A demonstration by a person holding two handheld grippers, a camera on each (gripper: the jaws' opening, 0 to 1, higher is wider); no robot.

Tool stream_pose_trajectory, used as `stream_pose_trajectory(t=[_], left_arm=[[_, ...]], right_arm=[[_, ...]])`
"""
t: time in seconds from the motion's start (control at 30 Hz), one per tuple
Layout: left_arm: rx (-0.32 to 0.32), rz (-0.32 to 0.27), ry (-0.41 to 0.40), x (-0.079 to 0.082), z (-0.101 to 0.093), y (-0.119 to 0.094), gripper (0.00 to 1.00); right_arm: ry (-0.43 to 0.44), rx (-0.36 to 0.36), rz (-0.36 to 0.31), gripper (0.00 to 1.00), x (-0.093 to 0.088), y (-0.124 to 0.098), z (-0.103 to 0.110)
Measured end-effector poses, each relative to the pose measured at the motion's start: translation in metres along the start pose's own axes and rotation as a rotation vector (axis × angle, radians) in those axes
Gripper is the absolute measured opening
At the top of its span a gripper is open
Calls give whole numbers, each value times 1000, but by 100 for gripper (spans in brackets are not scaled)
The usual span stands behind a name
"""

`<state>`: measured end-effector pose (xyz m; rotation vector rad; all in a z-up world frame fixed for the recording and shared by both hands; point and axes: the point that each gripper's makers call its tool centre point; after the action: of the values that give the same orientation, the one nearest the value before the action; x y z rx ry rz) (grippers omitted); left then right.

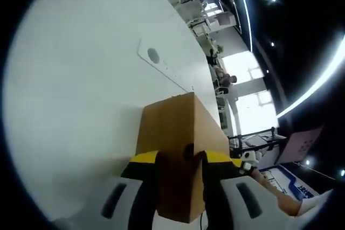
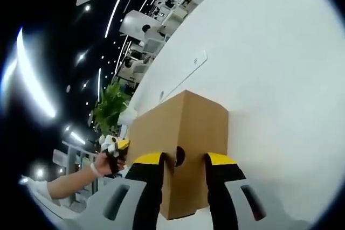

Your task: Operate the shoe box by opening the lid, removing the specified soft item, and placing it in the target area until the item is outside and the box remains undamaged.

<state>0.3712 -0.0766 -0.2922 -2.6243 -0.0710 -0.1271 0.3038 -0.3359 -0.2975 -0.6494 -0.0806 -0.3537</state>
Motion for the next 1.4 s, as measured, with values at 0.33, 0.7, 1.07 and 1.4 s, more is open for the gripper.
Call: stream_pose_trajectory(t=[0.33,0.7,1.07,1.4], left_arm=[[1,-7,-11,-3,0,-1,30],[7,-24,-30,-6,-1,-2,30],[21,-40,-42,-10,-2,-3,30],[25,-59,-56,-13,-1,-3,30]], right_arm=[[-12,-7,22,29,3,1,0],[-25,-19,47,29,10,2,0],[-40,-15,71,29,12,1,1],[-55,-9,95,29,15,1,0]])
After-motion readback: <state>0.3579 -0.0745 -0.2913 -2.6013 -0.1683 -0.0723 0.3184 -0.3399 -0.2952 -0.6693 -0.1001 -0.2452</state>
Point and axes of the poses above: the point that each gripper's makers call its tool centre point, and the gripper's own axes: y roughly forward along the fingers, z roughly to its left, x roughly out of its top, and after that the axes turned 15 degrees about z, right-handed
